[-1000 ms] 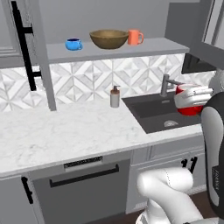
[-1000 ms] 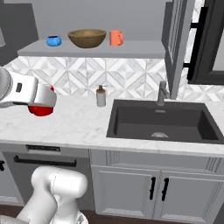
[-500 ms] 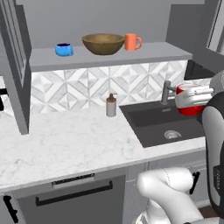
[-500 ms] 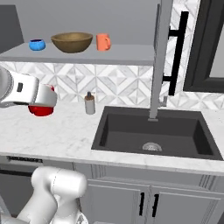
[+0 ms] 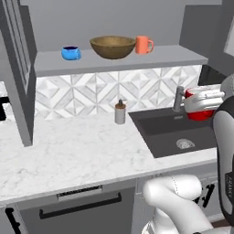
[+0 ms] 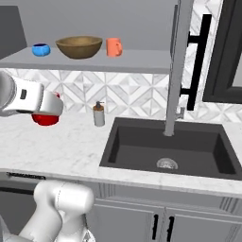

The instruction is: Gather all objects into one cabinet and sort the glasses and bowls to opposite sides.

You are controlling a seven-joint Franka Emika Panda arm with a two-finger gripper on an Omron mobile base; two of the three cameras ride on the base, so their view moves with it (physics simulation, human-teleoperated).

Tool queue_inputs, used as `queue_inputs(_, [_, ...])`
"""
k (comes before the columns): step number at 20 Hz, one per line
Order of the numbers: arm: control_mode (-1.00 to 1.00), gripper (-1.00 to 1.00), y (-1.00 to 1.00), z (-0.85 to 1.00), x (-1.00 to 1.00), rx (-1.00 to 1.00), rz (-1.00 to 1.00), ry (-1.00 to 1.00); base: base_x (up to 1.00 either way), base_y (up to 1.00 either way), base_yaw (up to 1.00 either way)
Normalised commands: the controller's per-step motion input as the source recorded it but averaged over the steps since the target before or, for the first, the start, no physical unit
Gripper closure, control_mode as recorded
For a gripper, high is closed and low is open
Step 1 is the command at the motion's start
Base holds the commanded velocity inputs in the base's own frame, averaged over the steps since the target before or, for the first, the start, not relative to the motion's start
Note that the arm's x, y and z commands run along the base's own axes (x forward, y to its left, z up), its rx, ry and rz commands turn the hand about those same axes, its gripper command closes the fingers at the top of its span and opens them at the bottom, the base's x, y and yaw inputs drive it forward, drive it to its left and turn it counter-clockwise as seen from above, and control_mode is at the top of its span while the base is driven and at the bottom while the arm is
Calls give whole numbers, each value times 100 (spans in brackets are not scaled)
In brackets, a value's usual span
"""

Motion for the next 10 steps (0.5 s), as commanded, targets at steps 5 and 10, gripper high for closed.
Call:
queue_inputs(5, [100, 100, 0, 0, 0, 0, 0, 0, 0, 76, 9])
queue_inputs(10, [100, 100, 0, 0, 0, 0, 0, 0, 32, 34, 8])
